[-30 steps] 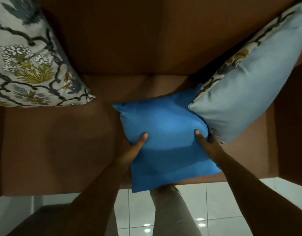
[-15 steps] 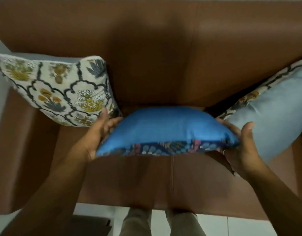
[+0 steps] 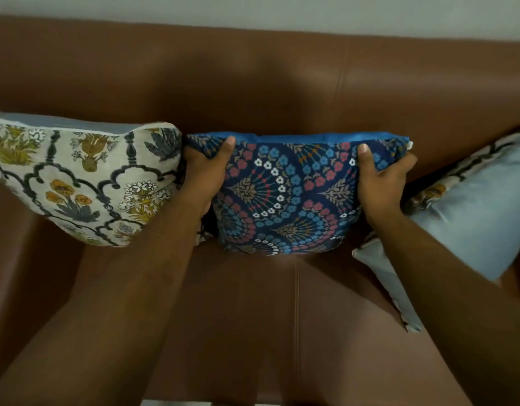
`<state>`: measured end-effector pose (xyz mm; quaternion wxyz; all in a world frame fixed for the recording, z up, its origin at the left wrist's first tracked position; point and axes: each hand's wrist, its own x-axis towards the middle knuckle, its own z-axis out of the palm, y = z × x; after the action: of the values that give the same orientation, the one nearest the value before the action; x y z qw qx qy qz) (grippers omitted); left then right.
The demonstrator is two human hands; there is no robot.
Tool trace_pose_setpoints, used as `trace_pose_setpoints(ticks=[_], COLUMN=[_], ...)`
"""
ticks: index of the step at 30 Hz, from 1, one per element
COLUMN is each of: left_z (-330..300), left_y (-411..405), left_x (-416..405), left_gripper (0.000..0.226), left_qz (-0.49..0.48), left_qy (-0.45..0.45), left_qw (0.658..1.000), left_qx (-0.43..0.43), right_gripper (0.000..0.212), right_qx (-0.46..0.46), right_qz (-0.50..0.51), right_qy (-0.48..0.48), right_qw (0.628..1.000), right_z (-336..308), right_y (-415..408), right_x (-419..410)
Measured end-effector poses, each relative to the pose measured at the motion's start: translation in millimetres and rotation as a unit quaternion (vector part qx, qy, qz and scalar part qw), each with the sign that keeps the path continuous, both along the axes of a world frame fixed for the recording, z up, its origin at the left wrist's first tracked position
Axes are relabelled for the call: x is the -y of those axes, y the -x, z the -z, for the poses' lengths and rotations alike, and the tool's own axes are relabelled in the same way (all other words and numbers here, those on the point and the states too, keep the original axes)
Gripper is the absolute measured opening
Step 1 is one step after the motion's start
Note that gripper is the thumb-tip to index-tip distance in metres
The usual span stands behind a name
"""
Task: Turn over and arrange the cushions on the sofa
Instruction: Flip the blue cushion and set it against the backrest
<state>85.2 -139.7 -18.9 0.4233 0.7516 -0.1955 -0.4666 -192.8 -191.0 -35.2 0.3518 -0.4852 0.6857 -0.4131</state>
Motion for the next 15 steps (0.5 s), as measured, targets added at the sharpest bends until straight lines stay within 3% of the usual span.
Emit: trace_pose_setpoints(ticks=[3, 6, 8, 11, 13, 15], left_z=[4, 12, 17, 15, 1, -15], left_y=[2, 6, 5, 8, 30, 69], left_x=[10, 5, 1, -1, -11, -27], left_gripper=[0.100, 0.098, 0.098, 0.103, 0.109, 0.105], left_qz=[-0.010, -0.017, -0.016, -0.023, -0.016, 0.049], left_qy=[-0.011, 0.011, 0.015, 0.030, 0.053, 0.130], left_qw=[1.000, 0.999, 0.999, 0.996, 0.974, 0.912], left_qx=[0.018, 0.039, 0.045, 0.081, 0.218, 0.386], right_gripper=[0.063, 0.066, 0.065, 0.051, 0.056, 0.063], right_qx=[-0.048, -0.162, -0.258, -0.364, -0.431, -0.449], right_qz=[0.030, 0.041, -0.011, -0.170, -0.219, -0.175], right_qy=[0.005, 0.127, 0.186, 0.197, 0.143, 0.087], right_qw=[0.998, 0.978, 0.948, 0.894, 0.864, 0.872], right_z=[-1, -14, -28, -25, -11, -3], right_y=[5, -5, -21, -40, -31, -8], right_x=[7, 2, -7, -12, -12, -10])
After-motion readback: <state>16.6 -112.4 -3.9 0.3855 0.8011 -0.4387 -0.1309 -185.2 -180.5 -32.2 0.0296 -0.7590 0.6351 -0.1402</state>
